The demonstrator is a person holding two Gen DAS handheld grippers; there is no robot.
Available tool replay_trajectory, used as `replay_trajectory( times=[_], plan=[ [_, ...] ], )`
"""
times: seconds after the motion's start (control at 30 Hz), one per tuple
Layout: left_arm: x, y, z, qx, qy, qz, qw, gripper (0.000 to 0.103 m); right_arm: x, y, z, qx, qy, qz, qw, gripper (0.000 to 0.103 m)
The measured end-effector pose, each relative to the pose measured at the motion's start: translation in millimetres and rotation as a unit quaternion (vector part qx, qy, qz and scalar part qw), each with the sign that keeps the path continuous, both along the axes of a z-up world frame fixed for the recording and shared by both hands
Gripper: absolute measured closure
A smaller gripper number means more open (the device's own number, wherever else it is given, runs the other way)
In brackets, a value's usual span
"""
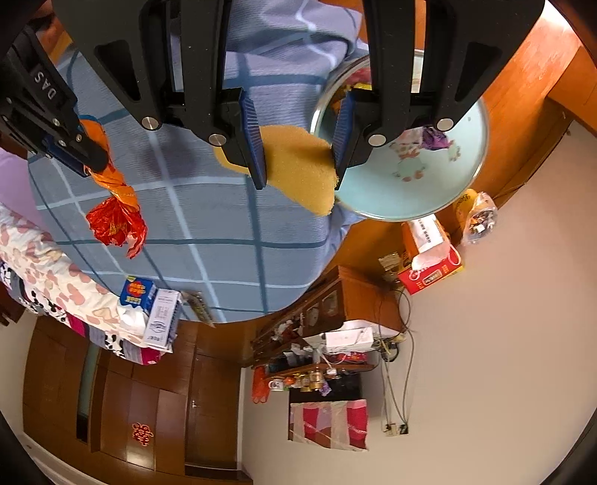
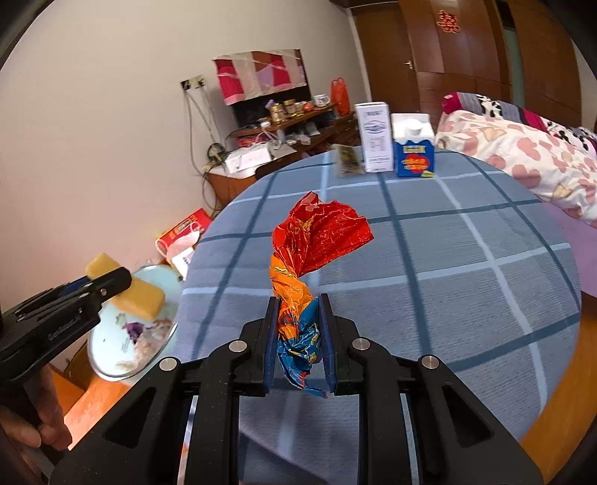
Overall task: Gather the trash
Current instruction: 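Carry the yellow sponge and orange wrapper over the light-blue bowl with both tools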
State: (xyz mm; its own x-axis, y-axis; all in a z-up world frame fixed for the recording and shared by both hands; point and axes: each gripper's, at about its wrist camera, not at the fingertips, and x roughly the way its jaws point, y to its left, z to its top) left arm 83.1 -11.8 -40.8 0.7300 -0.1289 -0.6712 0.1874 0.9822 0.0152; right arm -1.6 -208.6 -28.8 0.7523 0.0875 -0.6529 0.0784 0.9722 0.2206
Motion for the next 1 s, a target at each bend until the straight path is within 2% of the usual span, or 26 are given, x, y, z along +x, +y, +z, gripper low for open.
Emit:
replay_trajectory(
  times=[0.33, 1.0],
  plan=[
    [-9, 34, -1, 0.007, -0.001, 0.025, 0.9997, 0.069, -3, 38, 2, -0.009, -0.004, 0.041, 0.999, 0.082],
    [-12, 67, -8, 0.010, 0.004, 0.052, 0.9986, 0.069, 7, 95, 3, -0.018, -0.002, 0.115, 0.993, 0.082]
  ],
)
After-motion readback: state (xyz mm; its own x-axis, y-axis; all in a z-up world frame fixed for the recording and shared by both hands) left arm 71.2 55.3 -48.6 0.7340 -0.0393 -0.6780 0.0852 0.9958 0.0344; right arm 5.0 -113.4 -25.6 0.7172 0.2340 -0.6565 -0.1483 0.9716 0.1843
